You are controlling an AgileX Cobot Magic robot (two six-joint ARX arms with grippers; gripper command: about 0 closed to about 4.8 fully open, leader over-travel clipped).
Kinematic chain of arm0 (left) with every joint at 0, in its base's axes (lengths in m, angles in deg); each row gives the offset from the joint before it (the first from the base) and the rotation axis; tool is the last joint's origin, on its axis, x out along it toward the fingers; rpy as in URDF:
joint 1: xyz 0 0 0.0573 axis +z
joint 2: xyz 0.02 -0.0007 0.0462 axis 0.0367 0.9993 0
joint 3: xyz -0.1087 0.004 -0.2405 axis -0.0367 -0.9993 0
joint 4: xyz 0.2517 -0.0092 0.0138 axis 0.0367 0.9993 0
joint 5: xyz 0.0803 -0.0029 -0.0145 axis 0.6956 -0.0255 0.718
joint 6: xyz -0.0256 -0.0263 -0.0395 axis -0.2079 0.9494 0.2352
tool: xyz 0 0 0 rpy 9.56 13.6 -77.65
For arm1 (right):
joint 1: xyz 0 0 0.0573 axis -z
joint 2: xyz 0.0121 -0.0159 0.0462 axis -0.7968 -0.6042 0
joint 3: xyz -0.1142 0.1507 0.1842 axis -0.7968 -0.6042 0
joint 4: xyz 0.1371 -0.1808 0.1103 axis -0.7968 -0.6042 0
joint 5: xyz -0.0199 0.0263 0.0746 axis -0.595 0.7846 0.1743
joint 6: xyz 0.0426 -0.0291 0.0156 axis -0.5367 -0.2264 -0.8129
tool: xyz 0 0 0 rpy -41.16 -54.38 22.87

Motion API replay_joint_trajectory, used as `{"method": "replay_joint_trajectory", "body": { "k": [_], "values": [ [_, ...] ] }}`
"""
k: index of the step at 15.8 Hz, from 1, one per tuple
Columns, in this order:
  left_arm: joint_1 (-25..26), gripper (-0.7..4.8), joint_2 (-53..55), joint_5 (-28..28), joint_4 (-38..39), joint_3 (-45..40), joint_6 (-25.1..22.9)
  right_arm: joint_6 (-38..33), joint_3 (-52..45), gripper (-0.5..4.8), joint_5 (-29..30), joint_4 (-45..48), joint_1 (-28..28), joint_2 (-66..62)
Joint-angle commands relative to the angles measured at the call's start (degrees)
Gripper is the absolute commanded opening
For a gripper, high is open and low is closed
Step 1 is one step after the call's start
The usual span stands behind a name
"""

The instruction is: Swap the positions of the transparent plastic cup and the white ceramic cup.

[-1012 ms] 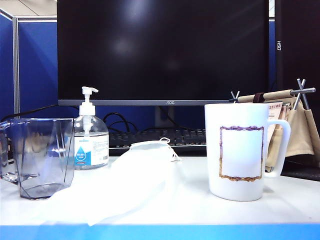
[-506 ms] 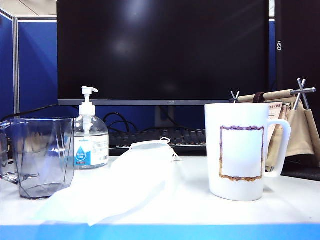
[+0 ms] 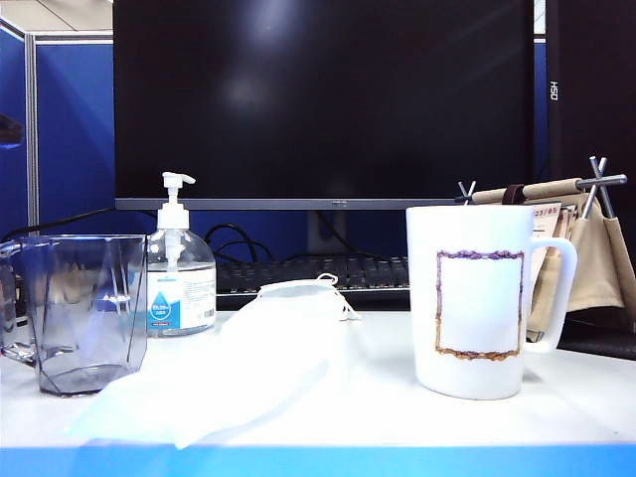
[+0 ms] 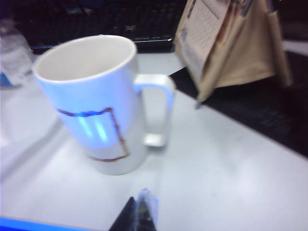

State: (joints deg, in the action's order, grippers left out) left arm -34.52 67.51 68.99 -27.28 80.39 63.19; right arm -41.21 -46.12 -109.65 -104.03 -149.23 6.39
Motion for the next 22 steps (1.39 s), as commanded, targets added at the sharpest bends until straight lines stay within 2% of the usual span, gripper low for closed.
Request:
{"method": "replay_joint_trajectory", "body": {
  "k": [1,7,8,9,10,11,12,13,15,17,22],
  "values": [
    [0.02,0.21,0.07,-0.02,-0.63,0.11,-0.09,-0.22,0.26,-0.05,0.0,1.77,-0.07,-0.04],
    [0.35,0.21,-1.55,-0.33,-1.22,-0.74,-0.09,-0.22,0.26,-0.05,-0.02,1.81,-0.15,-0.02],
    [2.43,0.21,-1.6,-0.81,-1.6,-1.42,-0.09,-0.2,0.26,-0.05,0.13,1.79,0.85,0.0],
    [6.73,0.21,-1.6,-3.02,-3.48,-3.45,-0.09,-0.2,0.26,-0.05,1.55,1.77,4.81,-0.04],
    [10.82,0.22,-1.6,-4.39,-0.52,-3.5,-0.24,-0.2,0.26,-0.05,2.25,1.81,8.83,-0.04],
    [16.26,0.22,-1.6,-5.2,2.82,-3.5,-0.24,-0.2,0.26,-0.05,2.14,1.81,14.82,0.04],
    [21.22,0.22,-1.6,-4.74,3.54,-3.52,-0.26,-0.22,0.26,-0.05,2.19,1.86,23.3,0.79],
    [23.32,0.22,-1.6,-3.78,3.56,-3.52,-0.28,-0.22,0.26,-0.05,2.14,2.01,29.59,1.33],
    [23.76,0.22,-1.6,-1.22,3.61,-3.52,-0.26,-0.2,0.26,-0.05,2.05,1.73,40.5,3.76],
    [23.54,0.22,-1.6,-1.44,3.61,-3.5,-0.26,-0.2,0.26,-0.05,1.97,1.68,50.82,11.32],
    [23.52,0.22,-1.6,-1.51,3.61,-3.5,-0.26,-0.2,0.26,-0.05,1.97,1.68,59.84,26.16]
  ]
}}
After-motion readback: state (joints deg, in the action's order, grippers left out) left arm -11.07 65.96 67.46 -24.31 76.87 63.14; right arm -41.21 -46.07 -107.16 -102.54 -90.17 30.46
